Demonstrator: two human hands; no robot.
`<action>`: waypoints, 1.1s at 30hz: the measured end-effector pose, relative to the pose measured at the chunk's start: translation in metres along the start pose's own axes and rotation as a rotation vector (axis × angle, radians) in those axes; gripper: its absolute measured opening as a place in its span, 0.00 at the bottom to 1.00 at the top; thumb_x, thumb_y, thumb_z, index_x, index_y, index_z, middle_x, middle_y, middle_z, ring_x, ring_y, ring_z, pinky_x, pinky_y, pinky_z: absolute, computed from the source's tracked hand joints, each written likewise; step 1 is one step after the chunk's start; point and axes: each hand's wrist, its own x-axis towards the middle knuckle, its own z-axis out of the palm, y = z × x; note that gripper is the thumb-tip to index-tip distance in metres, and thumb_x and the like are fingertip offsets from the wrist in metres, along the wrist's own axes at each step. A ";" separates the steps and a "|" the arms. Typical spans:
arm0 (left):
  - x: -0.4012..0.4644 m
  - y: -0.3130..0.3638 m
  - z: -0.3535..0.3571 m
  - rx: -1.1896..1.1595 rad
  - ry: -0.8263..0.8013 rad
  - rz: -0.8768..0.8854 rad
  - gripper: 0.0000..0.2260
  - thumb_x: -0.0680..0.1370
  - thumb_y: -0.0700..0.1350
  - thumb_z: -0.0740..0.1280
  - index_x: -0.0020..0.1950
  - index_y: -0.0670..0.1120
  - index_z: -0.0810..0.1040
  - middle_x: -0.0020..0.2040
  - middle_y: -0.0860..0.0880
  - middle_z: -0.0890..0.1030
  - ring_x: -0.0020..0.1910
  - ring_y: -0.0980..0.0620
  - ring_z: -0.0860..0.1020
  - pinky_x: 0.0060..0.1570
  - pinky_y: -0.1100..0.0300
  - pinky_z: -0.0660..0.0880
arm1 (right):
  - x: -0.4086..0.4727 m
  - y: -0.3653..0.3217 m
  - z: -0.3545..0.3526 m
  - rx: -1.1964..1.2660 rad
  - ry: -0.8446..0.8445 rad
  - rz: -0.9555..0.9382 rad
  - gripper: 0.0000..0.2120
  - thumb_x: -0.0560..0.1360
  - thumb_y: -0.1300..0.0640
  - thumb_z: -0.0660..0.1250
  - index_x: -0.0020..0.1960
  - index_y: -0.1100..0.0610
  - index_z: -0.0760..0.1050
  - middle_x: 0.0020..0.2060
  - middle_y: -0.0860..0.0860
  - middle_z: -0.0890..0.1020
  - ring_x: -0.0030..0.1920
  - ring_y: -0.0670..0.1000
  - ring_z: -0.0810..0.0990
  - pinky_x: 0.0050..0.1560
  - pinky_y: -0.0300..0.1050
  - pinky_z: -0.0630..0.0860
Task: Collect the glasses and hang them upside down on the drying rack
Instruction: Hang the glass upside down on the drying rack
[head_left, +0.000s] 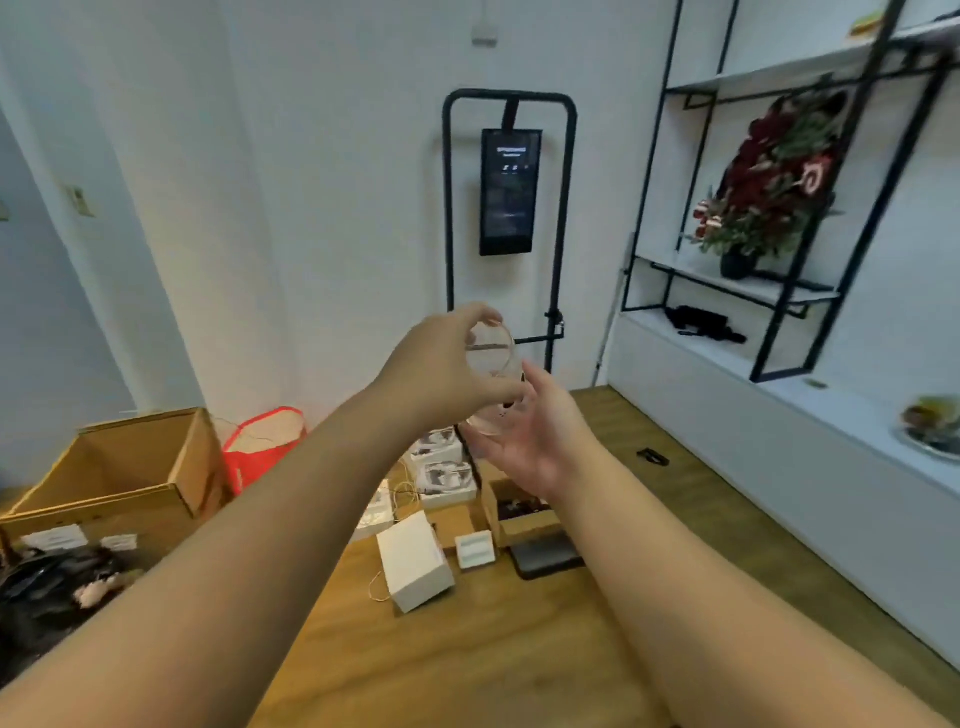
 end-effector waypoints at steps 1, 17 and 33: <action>0.002 0.032 0.018 -0.018 -0.025 0.028 0.34 0.68 0.60 0.80 0.71 0.61 0.71 0.65 0.52 0.76 0.59 0.51 0.77 0.48 0.57 0.75 | -0.024 -0.021 -0.022 0.053 0.012 -0.040 0.23 0.84 0.42 0.63 0.74 0.52 0.74 0.74 0.63 0.74 0.65 0.66 0.83 0.56 0.59 0.84; 0.016 0.440 0.290 -0.443 -0.577 0.456 0.44 0.64 0.78 0.68 0.78 0.67 0.63 0.74 0.60 0.69 0.67 0.57 0.75 0.56 0.59 0.77 | -0.353 -0.274 -0.355 0.285 0.460 -0.558 0.22 0.83 0.45 0.67 0.71 0.57 0.75 0.60 0.66 0.85 0.58 0.66 0.87 0.70 0.61 0.77; 0.172 0.669 0.641 -0.523 -0.627 0.464 0.19 0.84 0.61 0.58 0.73 0.58 0.74 0.65 0.58 0.78 0.59 0.61 0.77 0.51 0.63 0.70 | -0.457 -0.504 -0.647 0.338 0.695 -0.765 0.21 0.81 0.43 0.69 0.64 0.58 0.80 0.55 0.63 0.87 0.52 0.64 0.86 0.58 0.56 0.81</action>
